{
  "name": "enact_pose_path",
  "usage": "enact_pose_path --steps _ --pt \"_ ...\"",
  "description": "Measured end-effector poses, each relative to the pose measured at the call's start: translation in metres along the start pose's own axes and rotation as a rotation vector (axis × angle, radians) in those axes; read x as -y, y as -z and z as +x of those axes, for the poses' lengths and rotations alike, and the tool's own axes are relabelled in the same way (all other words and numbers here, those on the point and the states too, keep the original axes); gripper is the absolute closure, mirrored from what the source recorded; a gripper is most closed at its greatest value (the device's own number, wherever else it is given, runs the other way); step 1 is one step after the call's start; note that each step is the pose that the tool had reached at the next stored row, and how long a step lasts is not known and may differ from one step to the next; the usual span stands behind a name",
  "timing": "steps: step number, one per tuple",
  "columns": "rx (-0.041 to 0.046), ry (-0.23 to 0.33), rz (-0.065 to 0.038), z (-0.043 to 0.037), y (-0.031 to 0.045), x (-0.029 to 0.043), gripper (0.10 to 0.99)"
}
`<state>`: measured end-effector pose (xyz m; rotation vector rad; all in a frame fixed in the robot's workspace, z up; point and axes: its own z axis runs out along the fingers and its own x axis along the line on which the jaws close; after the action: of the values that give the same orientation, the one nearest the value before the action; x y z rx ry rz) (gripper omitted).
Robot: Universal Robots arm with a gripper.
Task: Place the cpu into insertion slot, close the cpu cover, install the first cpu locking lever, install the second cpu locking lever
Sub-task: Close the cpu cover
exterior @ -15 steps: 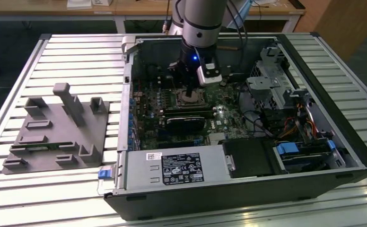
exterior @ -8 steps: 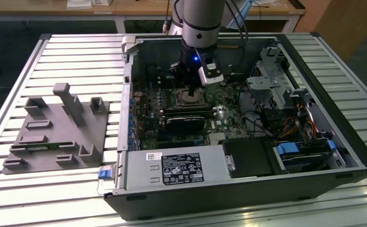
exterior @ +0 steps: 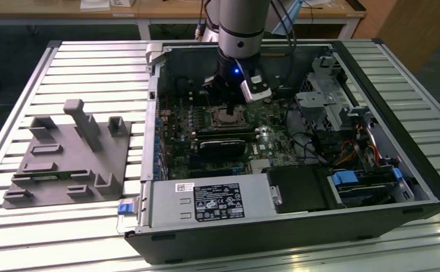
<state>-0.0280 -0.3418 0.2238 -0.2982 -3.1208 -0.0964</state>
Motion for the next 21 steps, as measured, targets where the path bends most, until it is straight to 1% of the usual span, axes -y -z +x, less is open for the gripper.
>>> enact_pose_path --steps 4,6,7,8,11,12,16,21 --pt "-0.0045 0.072 0.001 0.0000 -0.0009 0.0001 0.980" --pt "-0.0067 0.102 -0.002 0.0000 -0.0011 0.0001 0.980" --pt "-0.0060 0.108 -0.002 0.0000 -0.0012 0.0001 0.980" --pt "-0.0025 0.112 -0.003 0.0000 -0.0012 0.0001 0.980" --pt "0.0150 0.115 -0.005 0.0007 -0.0012 0.0003 0.980" --pt "0.0180 0.116 -0.005 0.0011 -0.0013 0.0003 0.980" --pt "0.0208 0.115 0.004 0.0021 -0.0012 -0.0001 0.980" --pt "0.0214 0.114 0.004 0.0048 -0.0013 -0.0014 0.980"
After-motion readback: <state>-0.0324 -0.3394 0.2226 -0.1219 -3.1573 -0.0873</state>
